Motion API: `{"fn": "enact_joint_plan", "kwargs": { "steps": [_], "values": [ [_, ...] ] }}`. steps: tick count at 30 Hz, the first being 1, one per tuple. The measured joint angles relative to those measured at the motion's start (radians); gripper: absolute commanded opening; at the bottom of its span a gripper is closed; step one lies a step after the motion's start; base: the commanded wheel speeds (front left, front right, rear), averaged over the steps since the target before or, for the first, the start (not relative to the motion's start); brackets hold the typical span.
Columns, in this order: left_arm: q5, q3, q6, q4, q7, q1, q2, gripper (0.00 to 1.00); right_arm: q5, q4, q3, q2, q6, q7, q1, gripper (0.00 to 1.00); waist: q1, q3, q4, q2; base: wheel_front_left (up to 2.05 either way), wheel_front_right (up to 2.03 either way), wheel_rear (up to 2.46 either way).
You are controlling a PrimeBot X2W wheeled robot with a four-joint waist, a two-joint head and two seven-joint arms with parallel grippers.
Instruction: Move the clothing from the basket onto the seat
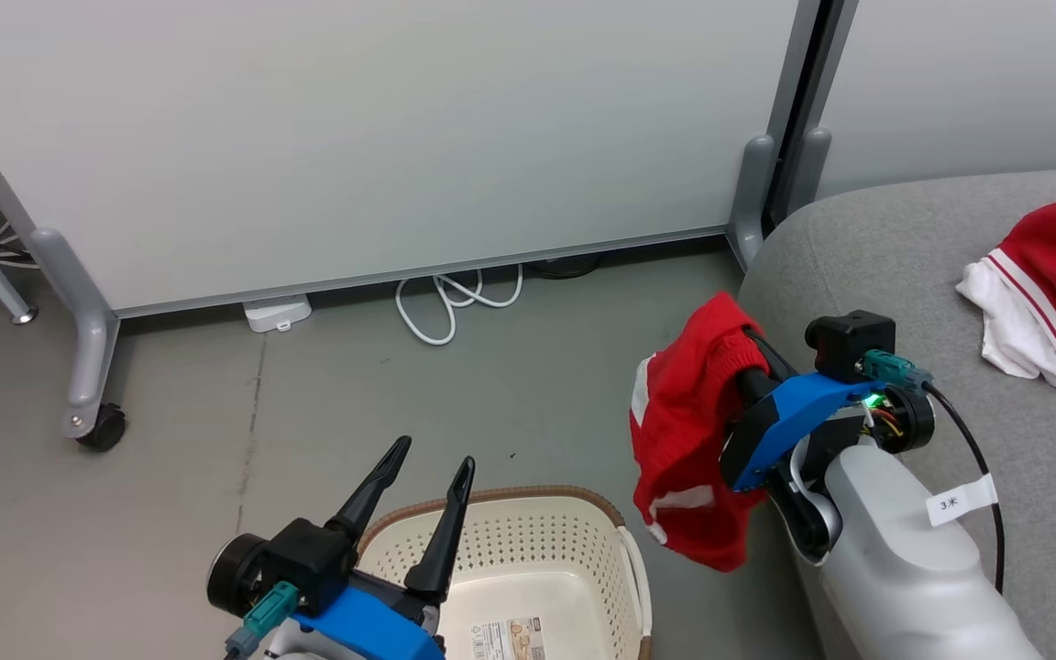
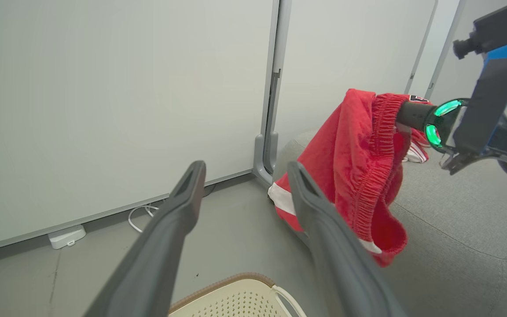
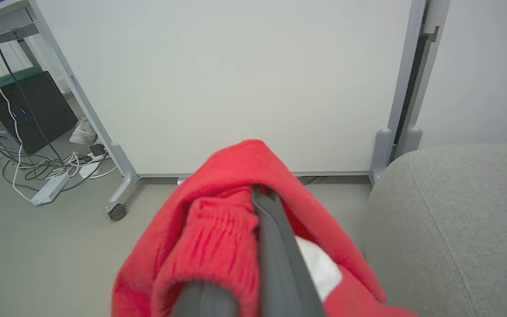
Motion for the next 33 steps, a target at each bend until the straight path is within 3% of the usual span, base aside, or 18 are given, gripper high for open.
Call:
{"fn": "enact_joint_plan", "kwargs": {
  "steps": [11,33],
  "values": [
    [0.091,0.135,-0.037,-0.033,0.0,0.053,-0.051,1.0,-0.001,-0.073,0.001,0.0,0.0,0.021,0.025,0.0,0.0,0.022,-0.071,0.0,0.0,0.0,0.0],
    [0.156,0.174,-0.058,-0.058,0.0,0.031,-0.057,1.0,0.035,-0.279,-0.004,0.0,0.0,0.073,0.13,0.0,0.0,0.097,-0.419,0.0,0.0,0.0,0.0]
  ]
}}
